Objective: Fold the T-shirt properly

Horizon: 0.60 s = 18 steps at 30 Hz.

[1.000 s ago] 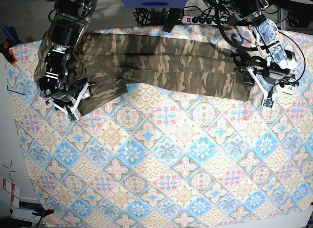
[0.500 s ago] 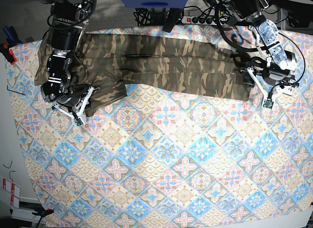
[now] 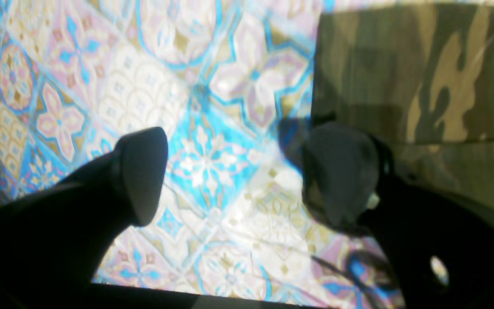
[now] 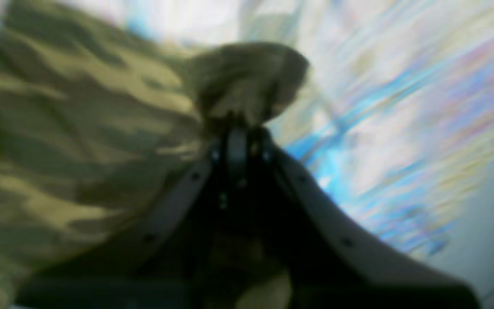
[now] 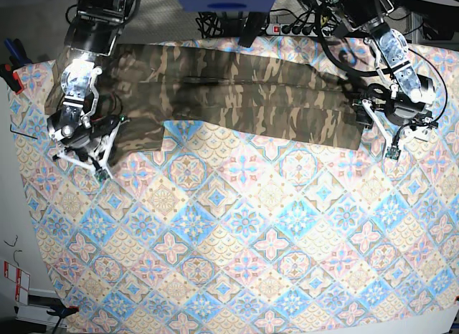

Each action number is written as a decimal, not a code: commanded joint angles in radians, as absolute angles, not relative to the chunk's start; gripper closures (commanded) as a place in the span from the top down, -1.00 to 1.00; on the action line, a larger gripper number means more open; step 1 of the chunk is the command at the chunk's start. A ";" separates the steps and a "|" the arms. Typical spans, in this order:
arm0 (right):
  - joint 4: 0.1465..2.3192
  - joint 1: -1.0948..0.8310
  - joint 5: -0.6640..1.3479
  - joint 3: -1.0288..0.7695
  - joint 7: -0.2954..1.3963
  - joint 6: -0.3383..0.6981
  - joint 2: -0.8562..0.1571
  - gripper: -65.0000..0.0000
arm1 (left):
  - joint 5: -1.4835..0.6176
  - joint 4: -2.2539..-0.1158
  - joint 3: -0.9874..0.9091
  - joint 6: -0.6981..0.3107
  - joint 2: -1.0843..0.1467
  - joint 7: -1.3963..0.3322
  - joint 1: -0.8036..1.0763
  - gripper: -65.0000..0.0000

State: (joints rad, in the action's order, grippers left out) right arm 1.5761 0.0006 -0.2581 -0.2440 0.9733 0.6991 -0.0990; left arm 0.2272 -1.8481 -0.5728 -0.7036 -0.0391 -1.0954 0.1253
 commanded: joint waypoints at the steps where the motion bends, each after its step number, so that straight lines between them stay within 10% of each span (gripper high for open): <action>1: 1.609 -0.019 -0.260 -0.246 0.992 0.698 -0.105 -0.91 | 0.229 -1.863 -0.575 -0.698 -0.050 -1.090 0.120 0.67; 18: 1.954 -0.266 -0.255 -0.236 1.127 0.698 -0.102 -0.91 | 0.229 -1.863 -0.575 -0.698 -0.050 -1.090 0.124 0.67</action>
State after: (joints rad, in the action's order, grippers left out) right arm 1.9316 -0.2718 -0.2546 -0.2333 1.1339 0.7021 -0.0956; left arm 0.2310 -1.8481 -0.5728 -0.7036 -0.0414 -1.1000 0.1314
